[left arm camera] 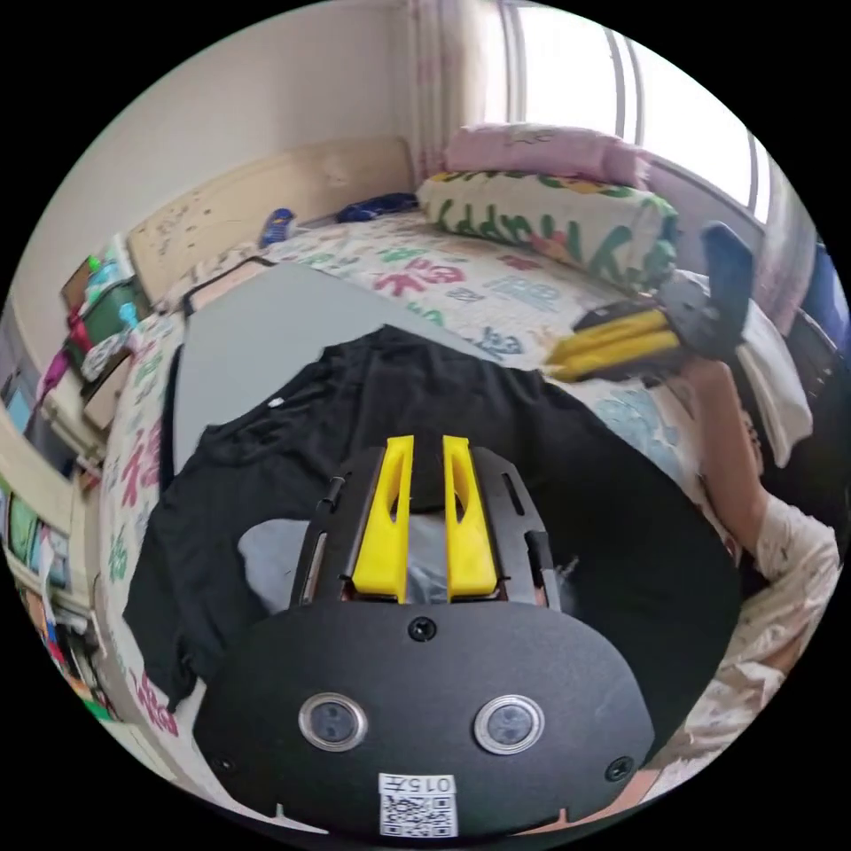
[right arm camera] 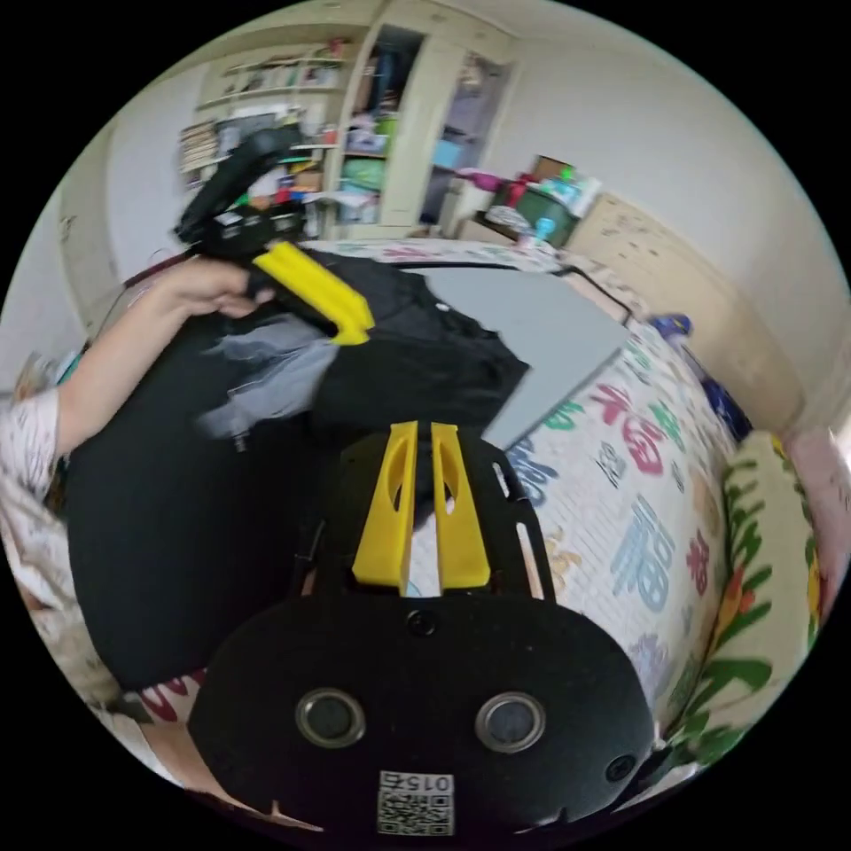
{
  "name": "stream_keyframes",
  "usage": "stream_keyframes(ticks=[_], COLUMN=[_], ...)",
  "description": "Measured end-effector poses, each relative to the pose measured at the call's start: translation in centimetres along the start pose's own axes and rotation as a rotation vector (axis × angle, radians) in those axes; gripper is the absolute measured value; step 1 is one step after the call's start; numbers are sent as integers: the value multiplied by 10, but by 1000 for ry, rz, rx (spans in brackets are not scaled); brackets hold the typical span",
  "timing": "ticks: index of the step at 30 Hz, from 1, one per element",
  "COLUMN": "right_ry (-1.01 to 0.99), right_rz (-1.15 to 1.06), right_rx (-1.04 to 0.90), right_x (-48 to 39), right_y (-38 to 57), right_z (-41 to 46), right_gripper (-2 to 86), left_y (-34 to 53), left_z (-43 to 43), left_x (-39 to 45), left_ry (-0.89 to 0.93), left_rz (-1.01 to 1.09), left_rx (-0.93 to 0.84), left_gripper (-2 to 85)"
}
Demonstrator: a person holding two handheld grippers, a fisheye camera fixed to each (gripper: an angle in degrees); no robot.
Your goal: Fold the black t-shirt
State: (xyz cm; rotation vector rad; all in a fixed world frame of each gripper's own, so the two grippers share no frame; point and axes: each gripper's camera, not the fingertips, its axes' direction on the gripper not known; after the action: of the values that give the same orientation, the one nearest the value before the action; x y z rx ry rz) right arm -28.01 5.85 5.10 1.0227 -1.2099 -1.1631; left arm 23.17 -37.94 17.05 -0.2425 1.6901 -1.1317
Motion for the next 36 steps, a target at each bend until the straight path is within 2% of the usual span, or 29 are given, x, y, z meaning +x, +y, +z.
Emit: stream_keyframes(ticks=[5,11,16,19,25,34,36], right_ry=[-14,-125,-59,-32,-88,-132,-129], right_rz=[93,-14,-96,-67,1,28,29], right_rx=[-66,-60,-121,-145,-164,-144,-150], right_x=[60,90,96,116,174,230,242], right_y=[-15,-24,-32,-36,-28,-1,10], right_z=[21,4,18,29,29,33,36], right_gripper=[9,78,79,48,13,39,48], left_y=[-15,-30,-55,-75,-127,-235,-265], left_z=[13,-4,-24,-42,-81,-165,-222], left_x=[65,115,158,182,223,254,248], left_ry=[148,156,142,140,134,175,186], left_rz=[118,161,189,196,201,197,163], left_rx=[-87,-141,-157,-159,-162,-157,-59], left_gripper=[80,81,74,70,69,70,68])
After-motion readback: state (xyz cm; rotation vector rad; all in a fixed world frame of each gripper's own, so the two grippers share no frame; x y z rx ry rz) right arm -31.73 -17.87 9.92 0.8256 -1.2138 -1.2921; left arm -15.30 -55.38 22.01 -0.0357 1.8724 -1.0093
